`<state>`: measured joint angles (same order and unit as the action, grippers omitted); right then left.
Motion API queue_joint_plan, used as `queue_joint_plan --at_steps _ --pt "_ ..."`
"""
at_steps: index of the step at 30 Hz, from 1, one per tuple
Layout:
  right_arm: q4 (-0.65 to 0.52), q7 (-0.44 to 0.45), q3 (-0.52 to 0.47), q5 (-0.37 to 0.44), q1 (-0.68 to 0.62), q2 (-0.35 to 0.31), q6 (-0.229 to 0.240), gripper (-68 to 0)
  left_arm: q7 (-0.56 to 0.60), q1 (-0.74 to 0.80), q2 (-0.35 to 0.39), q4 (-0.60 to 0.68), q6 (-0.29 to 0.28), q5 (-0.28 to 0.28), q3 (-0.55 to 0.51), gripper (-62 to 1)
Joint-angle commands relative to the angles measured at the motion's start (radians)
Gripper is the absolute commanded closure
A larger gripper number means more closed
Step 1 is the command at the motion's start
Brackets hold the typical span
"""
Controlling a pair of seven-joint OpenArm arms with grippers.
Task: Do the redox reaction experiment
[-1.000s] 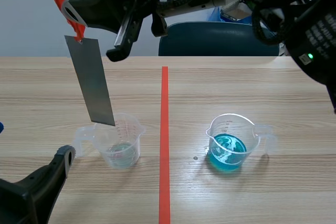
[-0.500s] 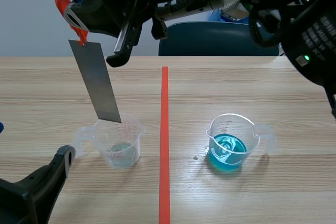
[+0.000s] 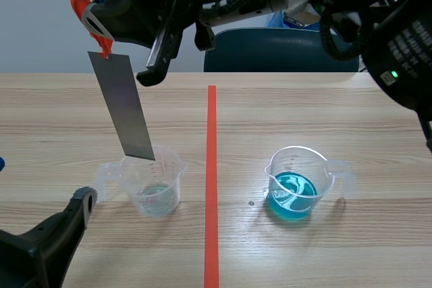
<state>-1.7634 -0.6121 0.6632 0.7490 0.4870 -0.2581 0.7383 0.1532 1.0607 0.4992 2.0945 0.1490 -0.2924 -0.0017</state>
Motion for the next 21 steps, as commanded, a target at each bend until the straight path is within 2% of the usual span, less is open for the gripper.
queue_joint_plan --at_steps 1,21 --pt "-0.01 0.015 -0.007 0.01 0.023 -0.002 0.007 -0.8 0.014 0.0 -0.003 0.014 -0.002 0.001 0.0 -62.3" --pt "-0.01 0.028 -0.007 0.011 0.023 -0.002 0.007 -0.8 0.014 0.0 -0.003 0.014 -0.002 0.001 0.0 -62.3"
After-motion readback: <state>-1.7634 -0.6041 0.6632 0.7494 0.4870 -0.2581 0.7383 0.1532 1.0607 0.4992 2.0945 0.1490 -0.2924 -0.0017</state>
